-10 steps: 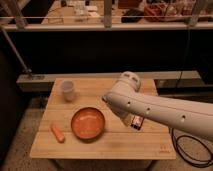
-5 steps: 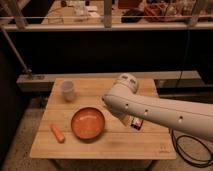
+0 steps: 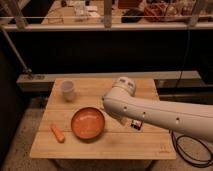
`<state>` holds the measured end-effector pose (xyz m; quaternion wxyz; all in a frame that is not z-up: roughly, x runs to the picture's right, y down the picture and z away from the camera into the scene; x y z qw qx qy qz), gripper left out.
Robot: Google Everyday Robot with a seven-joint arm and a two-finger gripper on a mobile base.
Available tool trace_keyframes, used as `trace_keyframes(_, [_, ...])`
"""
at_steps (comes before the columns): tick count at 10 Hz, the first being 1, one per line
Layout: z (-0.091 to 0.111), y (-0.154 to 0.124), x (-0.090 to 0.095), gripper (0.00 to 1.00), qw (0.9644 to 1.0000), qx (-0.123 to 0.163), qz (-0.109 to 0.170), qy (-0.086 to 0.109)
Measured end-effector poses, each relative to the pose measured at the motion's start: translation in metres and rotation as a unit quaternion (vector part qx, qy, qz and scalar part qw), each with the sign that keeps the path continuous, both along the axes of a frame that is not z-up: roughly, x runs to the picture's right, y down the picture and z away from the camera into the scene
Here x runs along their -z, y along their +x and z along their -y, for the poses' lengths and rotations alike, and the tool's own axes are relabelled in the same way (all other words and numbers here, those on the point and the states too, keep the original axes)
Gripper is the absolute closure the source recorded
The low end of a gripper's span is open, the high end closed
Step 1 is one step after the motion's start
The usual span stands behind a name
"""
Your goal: Pick up the ceramic bowl
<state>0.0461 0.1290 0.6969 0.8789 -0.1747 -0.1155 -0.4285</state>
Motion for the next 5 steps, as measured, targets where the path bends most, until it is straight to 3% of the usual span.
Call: trace_keyframes(5, [-0.006,-0.013,-0.015,0.20,0.9992,0.026,0.030,0.002])
